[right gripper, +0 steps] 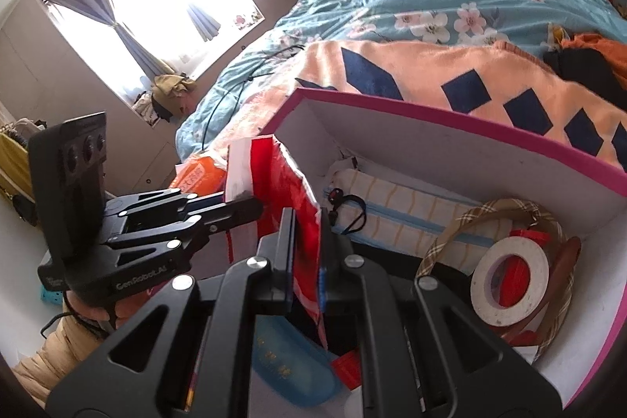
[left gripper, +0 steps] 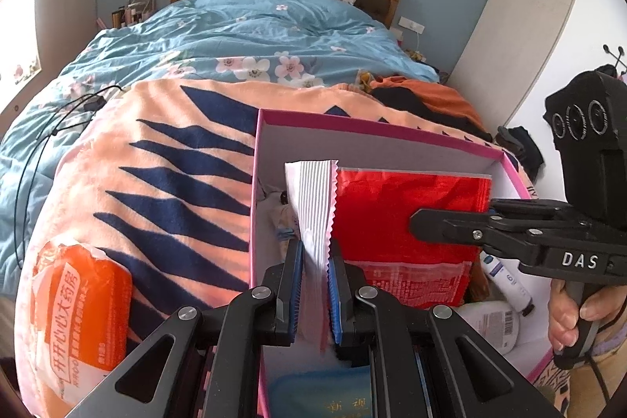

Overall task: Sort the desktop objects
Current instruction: 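Open both grippers to release the red bag inside the box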

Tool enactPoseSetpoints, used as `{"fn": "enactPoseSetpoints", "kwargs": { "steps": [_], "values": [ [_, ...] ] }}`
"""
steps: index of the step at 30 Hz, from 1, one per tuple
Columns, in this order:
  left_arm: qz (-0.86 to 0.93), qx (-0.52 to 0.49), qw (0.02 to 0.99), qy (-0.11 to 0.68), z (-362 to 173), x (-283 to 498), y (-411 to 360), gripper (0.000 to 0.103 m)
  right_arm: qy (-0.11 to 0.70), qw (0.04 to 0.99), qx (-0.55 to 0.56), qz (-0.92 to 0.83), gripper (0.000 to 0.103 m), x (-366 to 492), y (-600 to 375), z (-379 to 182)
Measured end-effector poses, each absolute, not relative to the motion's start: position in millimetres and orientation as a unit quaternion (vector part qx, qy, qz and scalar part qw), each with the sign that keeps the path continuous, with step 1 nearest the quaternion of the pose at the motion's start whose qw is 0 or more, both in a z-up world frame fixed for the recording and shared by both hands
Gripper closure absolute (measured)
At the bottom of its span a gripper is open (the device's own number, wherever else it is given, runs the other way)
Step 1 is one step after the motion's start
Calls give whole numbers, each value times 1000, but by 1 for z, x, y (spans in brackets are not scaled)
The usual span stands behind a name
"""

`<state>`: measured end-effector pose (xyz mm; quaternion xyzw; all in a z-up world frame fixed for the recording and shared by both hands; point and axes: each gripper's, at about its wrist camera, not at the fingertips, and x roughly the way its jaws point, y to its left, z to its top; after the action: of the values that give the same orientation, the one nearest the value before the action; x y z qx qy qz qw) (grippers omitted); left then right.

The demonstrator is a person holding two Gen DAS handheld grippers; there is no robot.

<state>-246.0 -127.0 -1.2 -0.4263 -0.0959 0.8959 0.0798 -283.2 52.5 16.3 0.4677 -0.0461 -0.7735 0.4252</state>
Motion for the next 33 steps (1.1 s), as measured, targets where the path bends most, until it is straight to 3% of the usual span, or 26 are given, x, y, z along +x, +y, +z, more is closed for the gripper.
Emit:
{"fn": "enactPoseSetpoints", "kwargs": {
  "steps": [11, 17, 19, 22, 25, 26, 31, 33],
  "values": [
    [893, -435, 76, -90, -1, -248, -125, 92, -34, 375, 510, -773, 91, -305, 40, -8],
    [896, -428, 77, -83, -1, -244, -122, 89, -21, 322, 523, -789, 75, -314, 48, -17],
    [899, -423, 80, -86, -1, -242, -122, 83, -15, 297, 518, -802, 61, -315, 55, -15],
    [904, -406, 92, -93, 3, -234, -120, 61, -15, 286, 504, -815, 57, -315, 63, -9],
    [911, -392, 95, -87, 8, -226, -112, 34, -23, 299, 485, -822, 57, -304, 71, 5],
    [917, -383, 86, -77, 12, -220, -108, 21, -24, 305, 478, -824, 57, -299, 72, 11],
    [934, -348, 68, -46, 25, -197, -97, 10, -15, 335, 437, -835, 55, -258, 79, 39],
    [938, -337, 59, -44, 29, -184, -96, 0, -8, 342, 421, -840, 54, -242, 82, 47]
  ]
}}
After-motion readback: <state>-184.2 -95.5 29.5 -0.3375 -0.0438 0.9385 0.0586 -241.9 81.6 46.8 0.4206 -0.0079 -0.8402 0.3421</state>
